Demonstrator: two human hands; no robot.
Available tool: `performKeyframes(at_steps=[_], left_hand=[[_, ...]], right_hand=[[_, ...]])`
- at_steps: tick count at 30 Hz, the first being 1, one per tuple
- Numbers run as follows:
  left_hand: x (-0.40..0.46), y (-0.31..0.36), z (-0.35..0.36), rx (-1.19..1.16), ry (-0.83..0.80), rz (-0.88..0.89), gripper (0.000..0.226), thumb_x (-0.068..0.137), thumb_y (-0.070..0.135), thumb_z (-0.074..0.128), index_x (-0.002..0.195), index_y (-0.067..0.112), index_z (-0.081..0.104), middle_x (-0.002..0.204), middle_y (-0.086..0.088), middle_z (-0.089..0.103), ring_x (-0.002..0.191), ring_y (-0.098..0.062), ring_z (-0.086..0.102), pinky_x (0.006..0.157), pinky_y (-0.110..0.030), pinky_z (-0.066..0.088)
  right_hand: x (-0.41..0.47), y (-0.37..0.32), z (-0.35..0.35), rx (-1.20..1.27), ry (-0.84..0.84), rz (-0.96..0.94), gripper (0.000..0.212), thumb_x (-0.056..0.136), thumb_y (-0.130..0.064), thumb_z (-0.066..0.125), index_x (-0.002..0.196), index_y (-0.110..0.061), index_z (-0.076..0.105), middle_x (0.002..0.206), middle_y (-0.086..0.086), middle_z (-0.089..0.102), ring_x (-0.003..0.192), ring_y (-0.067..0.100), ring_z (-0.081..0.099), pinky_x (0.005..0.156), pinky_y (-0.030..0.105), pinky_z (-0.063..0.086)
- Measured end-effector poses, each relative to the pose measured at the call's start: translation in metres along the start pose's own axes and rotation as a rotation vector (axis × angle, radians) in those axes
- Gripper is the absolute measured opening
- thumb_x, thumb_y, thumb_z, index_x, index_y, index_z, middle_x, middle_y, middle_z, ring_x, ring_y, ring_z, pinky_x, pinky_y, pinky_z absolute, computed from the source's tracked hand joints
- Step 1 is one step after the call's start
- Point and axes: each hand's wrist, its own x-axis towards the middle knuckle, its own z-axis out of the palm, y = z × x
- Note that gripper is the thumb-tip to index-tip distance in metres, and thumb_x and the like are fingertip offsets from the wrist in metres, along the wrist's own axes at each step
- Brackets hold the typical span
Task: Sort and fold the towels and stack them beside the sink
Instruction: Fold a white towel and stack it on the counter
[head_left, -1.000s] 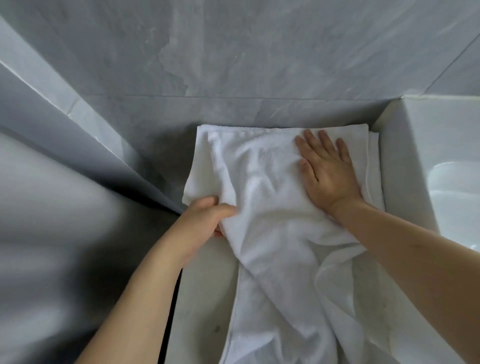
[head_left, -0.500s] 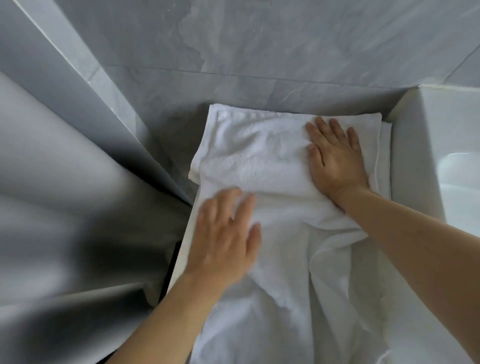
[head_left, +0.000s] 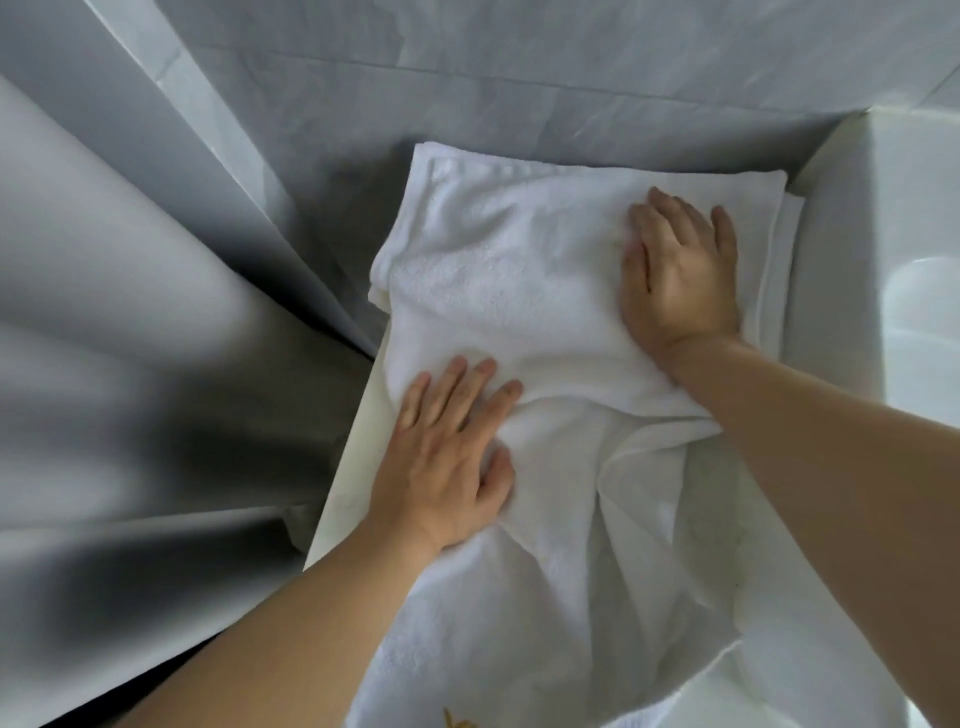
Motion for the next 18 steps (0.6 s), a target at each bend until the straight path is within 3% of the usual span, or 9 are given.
performKeyframes(at_steps=[5, 9, 12, 18], left_hand=[[0.001, -0.001, -0.003, 0.019, -0.024, 0.004, 0.064, 0.088, 0.041, 0.040, 0.151, 0.027, 0.038, 0.161, -0.003, 0.030, 0.150, -0.027, 0.022, 0.121, -0.051, 0.015], [0.001, 0.001, -0.004, 0.007, 0.003, -0.011, 0.064, 0.086, 0.039, 0.042, 0.149, 0.026, 0.042, 0.159, -0.003, 0.033, 0.149, -0.028, 0.024, 0.121, -0.050, 0.016], [0.002, 0.002, -0.005, 0.001, 0.037, -0.017, 0.064, 0.083, 0.037, 0.044, 0.146, 0.023, 0.046, 0.156, -0.005, 0.038, 0.147, -0.029, 0.028, 0.119, -0.050, 0.019], [0.003, 0.004, -0.005, 0.001, 0.039, -0.012, 0.065, 0.083, 0.038, 0.041, 0.146, 0.025, 0.043, 0.156, -0.005, 0.036, 0.147, -0.029, 0.026, 0.119, -0.053, 0.019]], right_hand=[[-0.064, -0.053, -0.043, 0.127, 0.151, 0.064, 0.050, 0.091, -0.024, 0.047, 0.138, -0.008, 0.050, 0.149, 0.012, 0.043, 0.136, 0.030, 0.040, 0.117, 0.051, 0.019], [-0.181, -0.068, -0.050, 0.096, -0.055, 0.132, 0.060, 0.088, -0.033, 0.050, 0.143, -0.010, 0.045, 0.153, 0.010, 0.039, 0.138, 0.027, 0.037, 0.115, 0.049, 0.025], [-0.252, -0.050, -0.049, -0.003, -0.232, 0.180, 0.062, 0.090, -0.039, 0.043, 0.146, -0.014, 0.042, 0.156, 0.003, 0.035, 0.142, 0.026, 0.036, 0.117, 0.047, 0.022], [-0.264, -0.047, -0.053, 0.021, -0.239, 0.260, 0.055, 0.090, -0.032, 0.041, 0.140, -0.012, 0.051, 0.152, 0.005, 0.042, 0.142, 0.028, 0.036, 0.116, 0.050, 0.024]])
